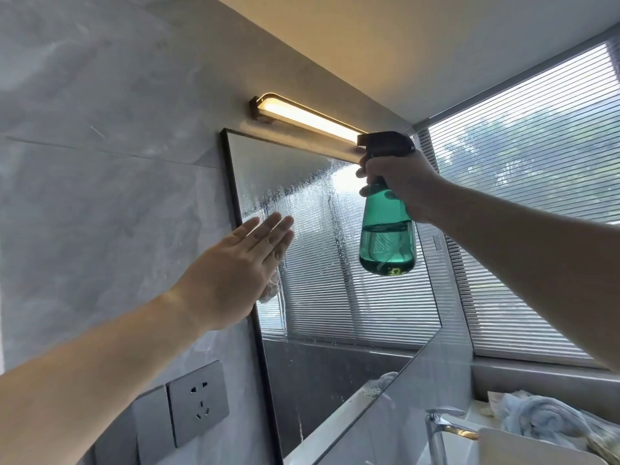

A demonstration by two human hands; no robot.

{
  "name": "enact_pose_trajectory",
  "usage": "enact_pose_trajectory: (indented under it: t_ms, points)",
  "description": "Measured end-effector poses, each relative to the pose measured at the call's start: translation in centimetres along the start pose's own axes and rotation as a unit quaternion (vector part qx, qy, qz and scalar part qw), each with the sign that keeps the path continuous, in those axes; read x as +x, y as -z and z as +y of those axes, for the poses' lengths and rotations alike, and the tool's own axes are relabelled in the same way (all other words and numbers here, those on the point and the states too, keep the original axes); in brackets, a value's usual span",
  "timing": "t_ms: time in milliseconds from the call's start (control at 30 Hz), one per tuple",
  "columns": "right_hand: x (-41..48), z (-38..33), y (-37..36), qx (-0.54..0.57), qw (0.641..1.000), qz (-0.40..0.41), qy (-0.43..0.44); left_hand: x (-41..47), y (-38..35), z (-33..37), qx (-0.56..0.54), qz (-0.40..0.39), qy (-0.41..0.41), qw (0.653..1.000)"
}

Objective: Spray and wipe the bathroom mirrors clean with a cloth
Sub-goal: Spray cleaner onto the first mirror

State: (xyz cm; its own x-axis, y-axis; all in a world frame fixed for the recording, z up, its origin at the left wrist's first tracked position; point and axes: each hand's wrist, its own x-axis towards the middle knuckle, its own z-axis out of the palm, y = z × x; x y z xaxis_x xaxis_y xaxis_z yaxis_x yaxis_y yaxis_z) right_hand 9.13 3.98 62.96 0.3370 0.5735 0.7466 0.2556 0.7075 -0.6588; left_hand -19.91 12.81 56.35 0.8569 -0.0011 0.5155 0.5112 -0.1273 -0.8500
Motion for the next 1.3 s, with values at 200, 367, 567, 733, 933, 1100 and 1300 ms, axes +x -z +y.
enact_pose_trajectory:
  t_ms: [200,367,567,733,933,1100,1300]
  points:
    - [0.6,1.8,0.9,-0.009,0.997,0.067,-0.03,-0.3,-0.5,0.1,0.002,-0.026,-0.006,1.0]
    - [1.0,2.8,1.7,0.032,0.996,0.081,-0.018,-0.4,-1.4,-0.1,0.008,-0.012,-0.014,1.0]
    - [2.3,2.8,2.0,0.031,0.996,0.087,-0.011,-0.4,-1.9,0.4,-0.002,-0.004,-0.009,1.0]
    - [3.4,3.3,1.9,-0.027,0.995,0.096,0.001,-0.2,-2.2,1.0,-0.006,-0.008,-0.007,1.0]
    - [4.2,4.0,2.2,-0.06,0.991,0.122,-0.015,0.0,-2.3,1.0,-0.011,-0.011,-0.007,1.0]
    - [4.6,4.6,2.8,-0.073,0.982,0.172,-0.026,0.2,-2.1,0.9,-0.008,-0.019,-0.011,1.0]
    - [4.5,5.0,3.4,-0.089,0.979,0.185,-0.007,0.0,-2.2,1.1,-0.003,0.002,-0.028,1.0]
